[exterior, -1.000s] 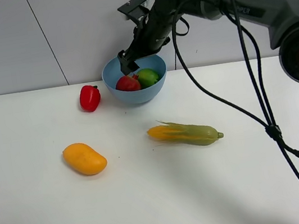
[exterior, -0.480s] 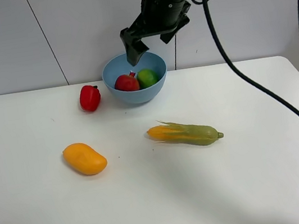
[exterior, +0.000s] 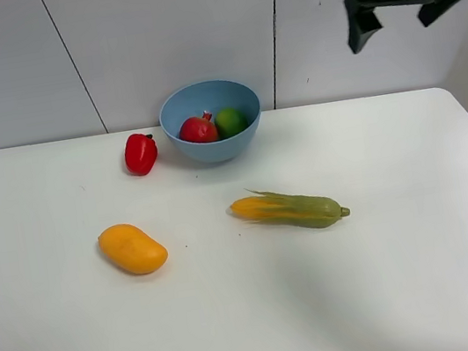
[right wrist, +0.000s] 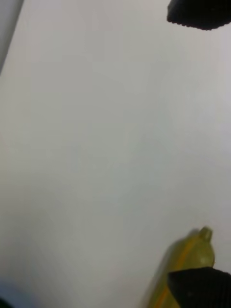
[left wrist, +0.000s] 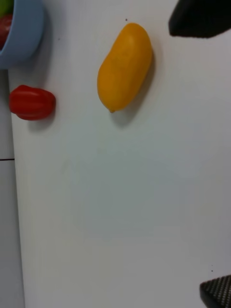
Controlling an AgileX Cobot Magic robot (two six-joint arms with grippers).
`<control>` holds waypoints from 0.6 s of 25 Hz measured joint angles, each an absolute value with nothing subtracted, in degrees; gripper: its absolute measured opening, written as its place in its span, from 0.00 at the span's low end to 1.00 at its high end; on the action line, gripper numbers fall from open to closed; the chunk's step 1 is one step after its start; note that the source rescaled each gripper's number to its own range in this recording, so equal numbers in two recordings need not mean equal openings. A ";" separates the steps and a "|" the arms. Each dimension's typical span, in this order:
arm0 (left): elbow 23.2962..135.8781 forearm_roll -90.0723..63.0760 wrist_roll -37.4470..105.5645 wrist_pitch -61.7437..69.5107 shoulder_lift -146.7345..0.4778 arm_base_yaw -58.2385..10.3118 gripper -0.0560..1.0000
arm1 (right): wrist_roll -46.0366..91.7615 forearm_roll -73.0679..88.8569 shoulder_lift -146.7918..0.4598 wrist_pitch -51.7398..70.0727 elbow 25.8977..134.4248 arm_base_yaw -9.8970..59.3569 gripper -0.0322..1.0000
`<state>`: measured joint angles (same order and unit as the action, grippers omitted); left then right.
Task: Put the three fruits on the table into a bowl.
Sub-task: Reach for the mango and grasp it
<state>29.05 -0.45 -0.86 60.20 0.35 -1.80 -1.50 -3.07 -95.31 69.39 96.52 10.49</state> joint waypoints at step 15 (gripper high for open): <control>29.05 -0.45 -0.86 60.20 0.35 -1.80 1.00 | -1.64 -3.23 -53.58 69.32 63.92 -1.85 1.00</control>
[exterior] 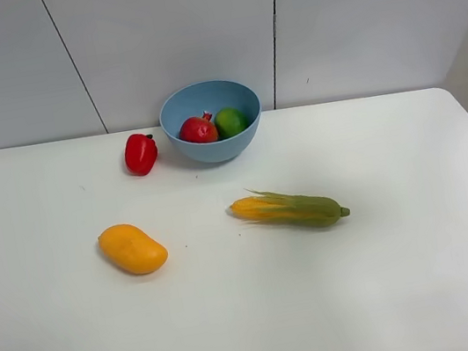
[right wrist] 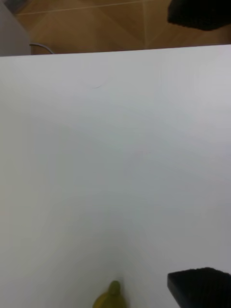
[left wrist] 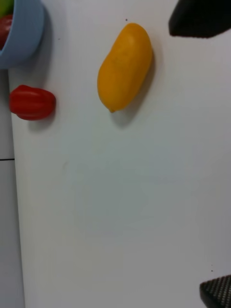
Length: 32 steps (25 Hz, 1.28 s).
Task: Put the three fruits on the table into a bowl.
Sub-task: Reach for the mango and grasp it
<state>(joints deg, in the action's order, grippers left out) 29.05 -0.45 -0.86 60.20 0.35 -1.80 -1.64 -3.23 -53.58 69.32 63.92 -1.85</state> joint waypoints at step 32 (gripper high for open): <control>29.05 -0.45 -0.86 60.20 0.35 -1.80 1.00 | -2.58 0.00 0.16 61.47 28.92 -1.85 1.00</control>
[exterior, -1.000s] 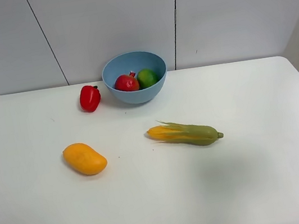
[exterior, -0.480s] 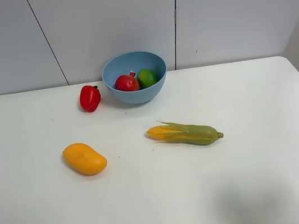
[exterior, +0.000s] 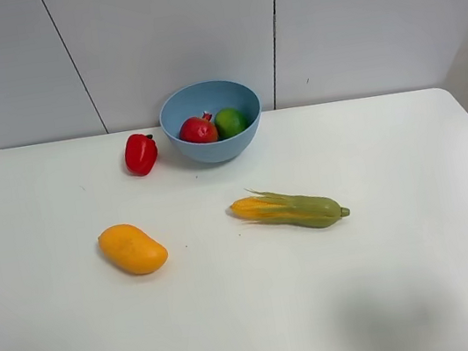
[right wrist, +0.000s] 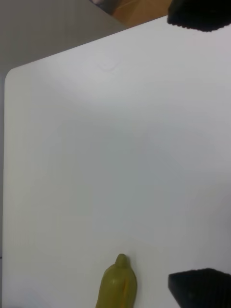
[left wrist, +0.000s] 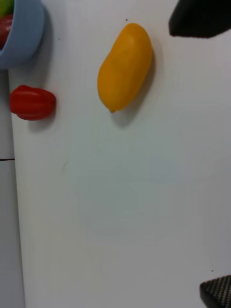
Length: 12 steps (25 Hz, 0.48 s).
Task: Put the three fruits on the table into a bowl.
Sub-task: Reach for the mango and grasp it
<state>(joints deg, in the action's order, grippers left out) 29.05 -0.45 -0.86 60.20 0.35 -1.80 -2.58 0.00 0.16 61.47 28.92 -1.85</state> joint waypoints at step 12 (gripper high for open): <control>29.05 -0.45 -0.86 60.20 0.35 -1.80 1.00 | -3.21 0.00 0.16 61.47 28.92 -1.85 1.00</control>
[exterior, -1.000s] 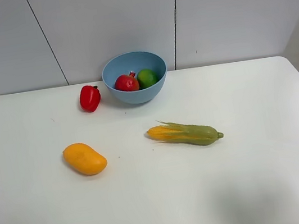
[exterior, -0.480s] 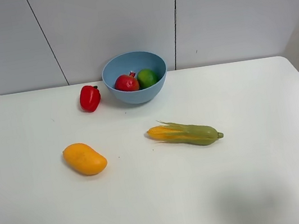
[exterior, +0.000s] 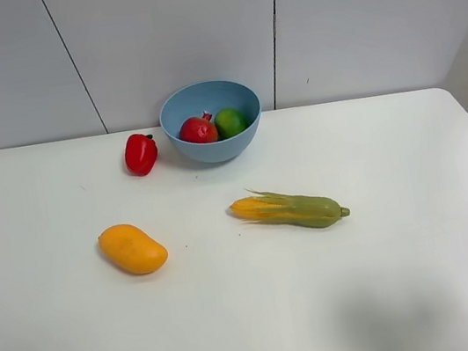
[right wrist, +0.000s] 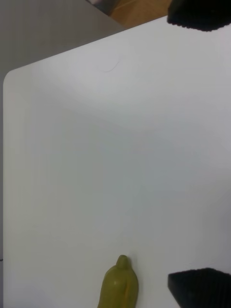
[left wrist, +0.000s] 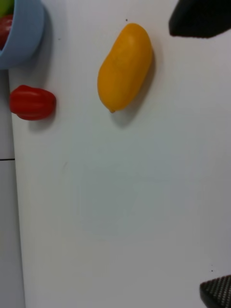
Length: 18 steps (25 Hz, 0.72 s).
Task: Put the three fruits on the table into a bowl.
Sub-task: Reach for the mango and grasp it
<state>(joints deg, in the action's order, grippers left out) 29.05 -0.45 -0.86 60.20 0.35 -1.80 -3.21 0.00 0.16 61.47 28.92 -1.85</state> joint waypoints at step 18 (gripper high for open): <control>29.05 -0.45 -0.86 60.20 0.35 -1.80 1.00 | -3.25 0.00 0.16 61.47 28.92 -1.85 1.00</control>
<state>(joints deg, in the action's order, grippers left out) 29.05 -0.45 -0.86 60.20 0.35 -1.80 -3.25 0.00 0.16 61.47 28.92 -1.85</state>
